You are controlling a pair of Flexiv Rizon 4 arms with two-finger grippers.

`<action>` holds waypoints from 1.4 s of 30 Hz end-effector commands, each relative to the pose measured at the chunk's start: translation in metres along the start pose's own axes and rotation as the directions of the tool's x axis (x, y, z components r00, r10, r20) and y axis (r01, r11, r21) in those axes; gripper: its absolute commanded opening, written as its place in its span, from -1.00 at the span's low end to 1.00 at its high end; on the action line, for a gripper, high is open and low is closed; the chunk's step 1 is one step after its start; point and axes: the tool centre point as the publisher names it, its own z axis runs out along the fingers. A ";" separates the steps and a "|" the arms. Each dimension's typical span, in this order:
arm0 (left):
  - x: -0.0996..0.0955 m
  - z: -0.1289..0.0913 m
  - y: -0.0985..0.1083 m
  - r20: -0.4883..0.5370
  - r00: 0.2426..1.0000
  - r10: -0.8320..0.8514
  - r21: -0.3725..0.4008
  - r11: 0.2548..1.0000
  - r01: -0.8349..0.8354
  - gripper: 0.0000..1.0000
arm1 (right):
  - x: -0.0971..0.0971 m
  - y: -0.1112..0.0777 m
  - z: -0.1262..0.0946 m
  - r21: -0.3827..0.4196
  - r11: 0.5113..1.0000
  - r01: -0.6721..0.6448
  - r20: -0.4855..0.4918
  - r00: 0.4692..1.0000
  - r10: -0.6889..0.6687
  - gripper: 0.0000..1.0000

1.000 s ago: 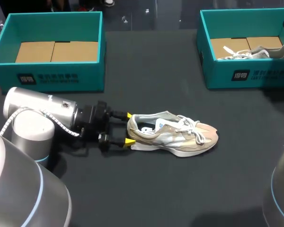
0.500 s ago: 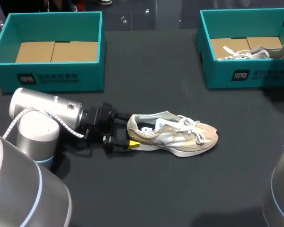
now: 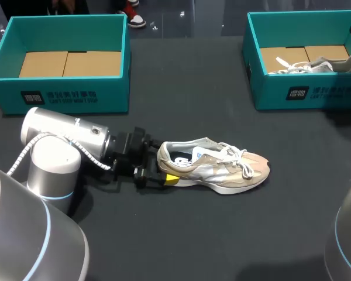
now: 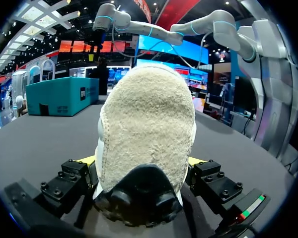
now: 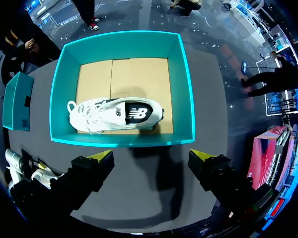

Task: Take the shoe out of the shoebox, open the shoe tongue, remove and reinsert the insole, then place the shoe into the shoebox

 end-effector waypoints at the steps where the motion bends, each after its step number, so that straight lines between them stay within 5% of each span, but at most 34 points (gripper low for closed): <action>1: -0.001 0.006 0.000 -0.005 1.000 0.001 0.002 1.000 -0.001 1.00 | 0.000 -0.001 0.000 -0.002 1.000 -0.001 0.001 1.000 0.001 1.00; 2: -0.001 0.006 0.000 -0.006 1.000 0.002 0.005 1.000 -0.002 1.00 | 0.000 -0.001 0.000 -0.002 1.000 -0.001 0.001 1.000 0.001 1.00; 3: -0.001 0.007 -0.001 -0.007 1.000 0.003 0.008 1.000 -0.003 0.71 | 0.000 -0.001 0.000 -0.002 1.000 -0.001 0.001 1.000 0.001 1.00; 5: -0.001 0.008 -0.001 -0.007 1.000 0.006 0.014 1.000 -0.006 -0.70 | 0.000 -0.001 0.000 -0.002 1.000 -0.001 0.001 1.000 0.001 1.00; 6: -0.001 0.008 -0.002 -0.008 1.000 0.008 0.016 1.000 -0.008 -1.00 | 0.000 -0.001 0.000 -0.002 1.000 -0.001 0.001 1.000 0.001 1.00; 42: 0.000 0.008 -0.001 -0.009 1.000 0.011 0.023 1.000 -0.011 -1.00 | 0.000 -0.001 0.000 -0.002 1.000 -0.001 0.001 1.000 0.001 1.00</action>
